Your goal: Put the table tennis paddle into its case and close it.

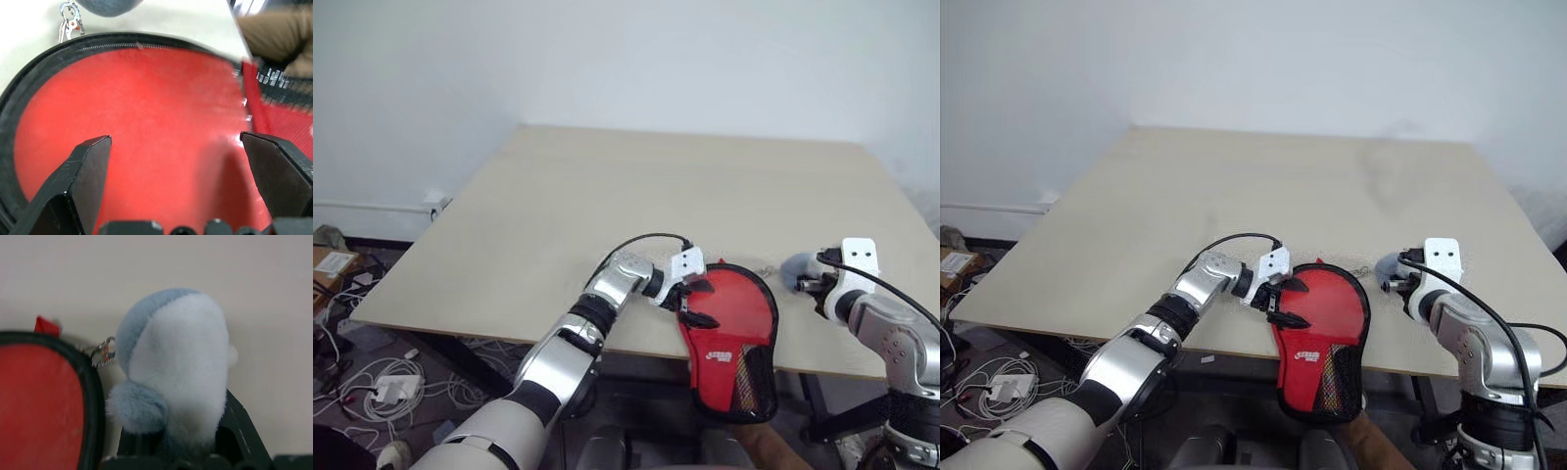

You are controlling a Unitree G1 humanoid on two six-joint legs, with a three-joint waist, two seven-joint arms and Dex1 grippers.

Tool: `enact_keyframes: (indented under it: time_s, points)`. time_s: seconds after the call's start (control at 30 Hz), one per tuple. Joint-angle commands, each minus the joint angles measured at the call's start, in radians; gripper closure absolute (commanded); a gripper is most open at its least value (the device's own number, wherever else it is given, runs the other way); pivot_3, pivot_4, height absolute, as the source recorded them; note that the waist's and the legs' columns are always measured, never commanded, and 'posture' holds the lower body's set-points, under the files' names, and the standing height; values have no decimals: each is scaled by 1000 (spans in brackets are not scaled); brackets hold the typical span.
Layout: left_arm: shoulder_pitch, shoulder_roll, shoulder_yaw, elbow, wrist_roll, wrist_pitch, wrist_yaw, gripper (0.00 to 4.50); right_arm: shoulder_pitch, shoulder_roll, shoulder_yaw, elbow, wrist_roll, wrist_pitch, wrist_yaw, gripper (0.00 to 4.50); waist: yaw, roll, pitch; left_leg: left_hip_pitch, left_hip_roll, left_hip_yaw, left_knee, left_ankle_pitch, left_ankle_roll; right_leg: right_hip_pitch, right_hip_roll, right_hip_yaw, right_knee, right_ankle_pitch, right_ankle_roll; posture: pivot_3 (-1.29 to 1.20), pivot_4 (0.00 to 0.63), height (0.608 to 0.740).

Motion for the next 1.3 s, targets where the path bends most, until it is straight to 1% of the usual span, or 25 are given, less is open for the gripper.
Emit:
enact_keyframes:
  time_s: [0.03,0.4,0.53,0.67,0.83,1.0,1.07,1.23,1.3]
  points:
    - [4,13,-36,40,46,-2,-24,0,41,-37,-80,-88,8,15,15,4069,5,0,0,0,0,0,0,0,0,0,0,0,0,0,0,0,0,740]
    - [-6,-13,-45,63,55,-12,-52,0,323,-60,-209,-322,67,86,111,4095,10,0,0,0,0,0,0,0,0,0,0,0,-1,0,0,0,0,740]
    - [-13,-33,-40,76,51,-9,-58,0,500,-108,-289,-466,121,74,224,4095,28,0,0,0,0,-1,0,0,0,1,0,-1,-2,-1,0,0,0,740]
    - [-14,-42,-37,89,54,-13,-51,0,661,-167,-364,-512,126,27,325,4095,32,-2,0,0,0,0,1,-1,-1,1,-1,-1,-2,-1,1,0,0,740]
    - [-16,-51,-34,96,55,-13,-43,0,865,-229,-408,-570,123,-67,467,4096,35,-3,0,1,0,0,3,-2,-2,2,-1,-2,-4,-3,-1,0,0,740]
    - [-19,-56,-28,98,49,-9,-43,0,1080,-273,-380,-621,60,-219,598,4096,41,-4,0,1,0,-1,5,-4,-3,4,-2,-3,-6,-3,0,0,0,740]
    - [-20,-58,-25,100,48,-9,-37,0,1138,-288,-364,-625,24,-277,630,4098,41,-4,0,1,0,-1,7,-7,-7,5,-2,-3,-7,-4,0,0,0,740]
    - [-16,-58,-26,96,47,-9,-39,0,1223,-318,-329,-589,-83,-401,678,4120,39,-5,0,2,1,-1,9,-10,-8,8,-2,-4,-11,-3,0,0,0,740]
    - [-16,-57,-25,96,48,-8,-36,0,1261,-320,-329,-585,-117,-476,726,4120,39,-5,0,1,1,-1,10,-11,-7,8,-2,-4,-11,-3,0,0,0,740]
